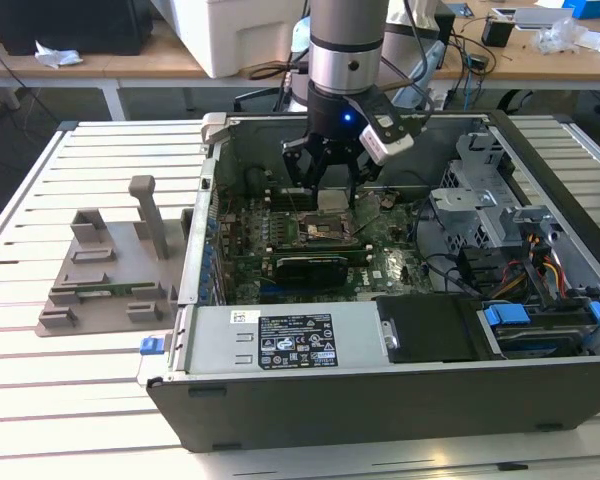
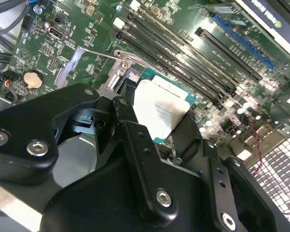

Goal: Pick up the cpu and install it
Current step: 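Pick up the cpu and move it towards the insertion slot, then place the cpu into insertion slot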

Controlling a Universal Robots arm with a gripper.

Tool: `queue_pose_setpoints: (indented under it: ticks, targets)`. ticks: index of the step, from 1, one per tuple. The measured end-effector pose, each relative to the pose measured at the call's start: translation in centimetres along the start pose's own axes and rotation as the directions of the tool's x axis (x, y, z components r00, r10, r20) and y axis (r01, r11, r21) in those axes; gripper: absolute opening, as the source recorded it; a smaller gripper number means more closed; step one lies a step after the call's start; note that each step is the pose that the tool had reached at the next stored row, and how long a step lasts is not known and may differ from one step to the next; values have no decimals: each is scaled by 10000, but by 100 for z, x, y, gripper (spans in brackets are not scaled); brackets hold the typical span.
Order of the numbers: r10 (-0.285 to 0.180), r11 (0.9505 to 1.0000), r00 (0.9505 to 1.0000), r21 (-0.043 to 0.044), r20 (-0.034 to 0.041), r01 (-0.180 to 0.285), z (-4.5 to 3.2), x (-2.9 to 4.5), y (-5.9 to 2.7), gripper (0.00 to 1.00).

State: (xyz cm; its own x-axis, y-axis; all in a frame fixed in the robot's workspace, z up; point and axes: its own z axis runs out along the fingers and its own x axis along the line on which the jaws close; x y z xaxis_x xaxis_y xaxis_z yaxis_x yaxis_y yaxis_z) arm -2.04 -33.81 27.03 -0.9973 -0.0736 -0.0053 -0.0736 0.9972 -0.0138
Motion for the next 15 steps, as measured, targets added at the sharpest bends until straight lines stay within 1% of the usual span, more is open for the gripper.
queue_pose_setpoints:
  ticks: [14,15]
  targets:
    - [9,10000,10000,3,-1,-9,3,-8,4,55]
    - [197,9998,9998,7,-3,-197,3,-8,4,55]
